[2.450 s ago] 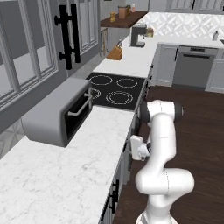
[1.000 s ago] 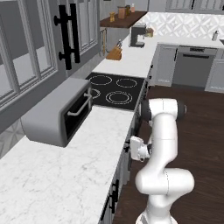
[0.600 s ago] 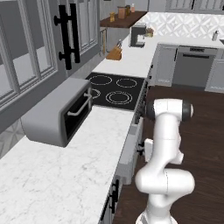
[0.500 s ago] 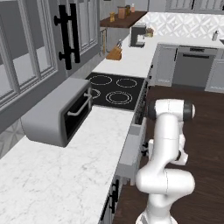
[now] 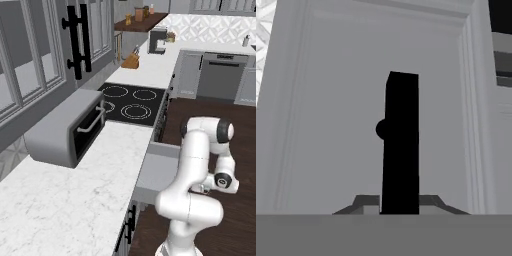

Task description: Take a straw from the drawer in front and place it inside the glass cup on the dining counter.

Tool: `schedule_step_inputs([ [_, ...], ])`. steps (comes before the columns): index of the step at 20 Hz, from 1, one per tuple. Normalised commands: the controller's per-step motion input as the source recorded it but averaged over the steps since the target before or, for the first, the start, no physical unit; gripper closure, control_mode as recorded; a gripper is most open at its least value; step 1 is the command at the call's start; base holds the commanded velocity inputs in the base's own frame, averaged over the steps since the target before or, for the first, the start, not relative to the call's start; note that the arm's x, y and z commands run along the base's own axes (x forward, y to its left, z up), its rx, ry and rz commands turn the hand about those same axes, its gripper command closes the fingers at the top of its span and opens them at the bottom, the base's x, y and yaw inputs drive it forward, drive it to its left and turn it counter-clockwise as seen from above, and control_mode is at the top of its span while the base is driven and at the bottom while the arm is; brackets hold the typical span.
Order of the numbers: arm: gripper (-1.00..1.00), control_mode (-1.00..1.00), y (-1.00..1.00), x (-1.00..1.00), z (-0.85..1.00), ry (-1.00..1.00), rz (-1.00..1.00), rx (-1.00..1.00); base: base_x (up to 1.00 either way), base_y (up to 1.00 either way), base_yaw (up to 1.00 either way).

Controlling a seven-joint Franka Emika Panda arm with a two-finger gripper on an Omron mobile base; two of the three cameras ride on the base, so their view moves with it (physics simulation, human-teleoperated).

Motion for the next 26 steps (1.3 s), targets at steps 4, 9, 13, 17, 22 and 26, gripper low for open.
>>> schedule_step_inputs([
  [4, 1.0, -1.0, -1.0, -0.11, 0.12, 0.07, 0.0, 0.0, 0.0, 0.0, 0.0],
  [9, -1.0, -1.0, -0.57, -0.2, 0.01, 0.1, 0.0, -0.04, 0.0, 0.0, 0.0],
  [13, -1.0, -1.0, -0.29, -0.66, 0.22, 0.05, -0.02, -0.15, 0.0, 0.0, 0.0],
  [17, -1.0, -1.0, -0.12, -0.9, 0.85, 0.0, -0.06, -0.21, 0.0, 0.0, 0.0],
  [22, -1.0, -1.0, 0.18, -0.33, 1.0, -0.03, -0.06, -0.25, 0.0, 0.0, 0.0],
  [26, -1.0, -1.0, 0.49, 0.0, 1.0, 0.0, -0.04, -0.26, 0.0, 0.0, 0.0],
])
